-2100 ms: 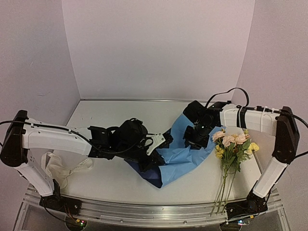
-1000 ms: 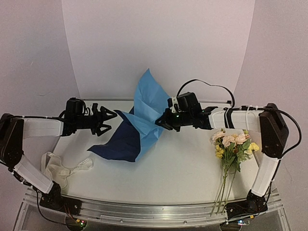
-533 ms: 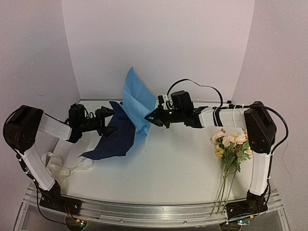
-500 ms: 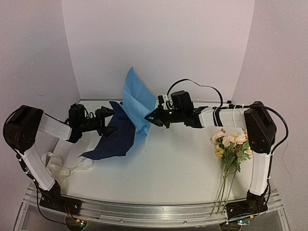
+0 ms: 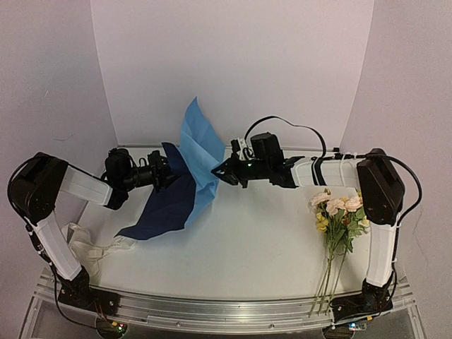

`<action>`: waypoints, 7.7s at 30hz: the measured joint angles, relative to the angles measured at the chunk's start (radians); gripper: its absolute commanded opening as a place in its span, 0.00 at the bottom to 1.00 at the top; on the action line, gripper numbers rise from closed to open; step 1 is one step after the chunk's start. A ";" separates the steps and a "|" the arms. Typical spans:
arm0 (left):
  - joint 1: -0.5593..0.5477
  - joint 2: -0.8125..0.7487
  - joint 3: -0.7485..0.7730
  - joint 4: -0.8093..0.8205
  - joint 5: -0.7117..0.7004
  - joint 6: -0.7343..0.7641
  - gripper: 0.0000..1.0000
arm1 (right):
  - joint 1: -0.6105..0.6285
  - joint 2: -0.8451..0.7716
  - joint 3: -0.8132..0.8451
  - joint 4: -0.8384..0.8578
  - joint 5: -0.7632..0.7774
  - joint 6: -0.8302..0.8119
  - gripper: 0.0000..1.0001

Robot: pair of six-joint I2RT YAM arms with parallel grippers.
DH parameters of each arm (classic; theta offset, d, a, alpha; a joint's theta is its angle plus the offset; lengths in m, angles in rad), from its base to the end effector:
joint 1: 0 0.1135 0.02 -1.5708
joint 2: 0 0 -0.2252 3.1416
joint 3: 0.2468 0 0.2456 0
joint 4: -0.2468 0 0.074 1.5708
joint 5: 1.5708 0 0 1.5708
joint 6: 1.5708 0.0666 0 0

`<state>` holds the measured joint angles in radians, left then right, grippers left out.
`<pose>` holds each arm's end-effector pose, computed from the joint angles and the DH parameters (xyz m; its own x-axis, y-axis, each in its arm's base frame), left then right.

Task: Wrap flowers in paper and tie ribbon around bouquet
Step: Pass from the right arm to the left, then unfold the folded wrapping paper at the center of the board, then adjust the flattened wrapping paper at the center of the board, then pick up the fake flower from the corner of the board.

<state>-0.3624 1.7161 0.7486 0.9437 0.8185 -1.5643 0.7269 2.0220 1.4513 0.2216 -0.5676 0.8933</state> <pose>0.3162 -0.1719 0.1714 -0.9249 -0.3801 0.0109 -0.0162 0.0109 -0.9998 0.3299 0.3413 0.1935 -0.8909 0.0869 -0.4458 -0.3887 0.3616 0.8474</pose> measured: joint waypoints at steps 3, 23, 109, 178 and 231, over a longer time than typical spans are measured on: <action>-0.001 -0.003 0.016 -0.042 -0.001 0.029 0.00 | 0.000 0.004 0.000 -0.009 0.009 0.001 0.55; -0.238 0.072 0.945 -1.383 -0.187 0.957 0.00 | 0.000 -0.458 -0.139 -0.605 0.500 -0.150 0.98; -0.171 -0.624 -0.264 -1.331 -0.642 0.421 0.00 | -0.212 -0.386 -0.599 -0.575 0.224 -0.258 0.83; -0.284 0.219 0.761 -1.300 -0.450 1.081 0.90 | 0.032 -0.993 -0.738 -1.035 0.803 0.069 0.98; -0.498 0.296 0.507 -1.151 -0.481 1.062 0.87 | -0.212 -0.730 -0.899 -0.822 0.652 -0.001 0.04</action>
<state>-0.8601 2.0120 1.2553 -0.2072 0.3378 -0.5025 0.5148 1.2922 0.5522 -0.6003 0.0848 0.8924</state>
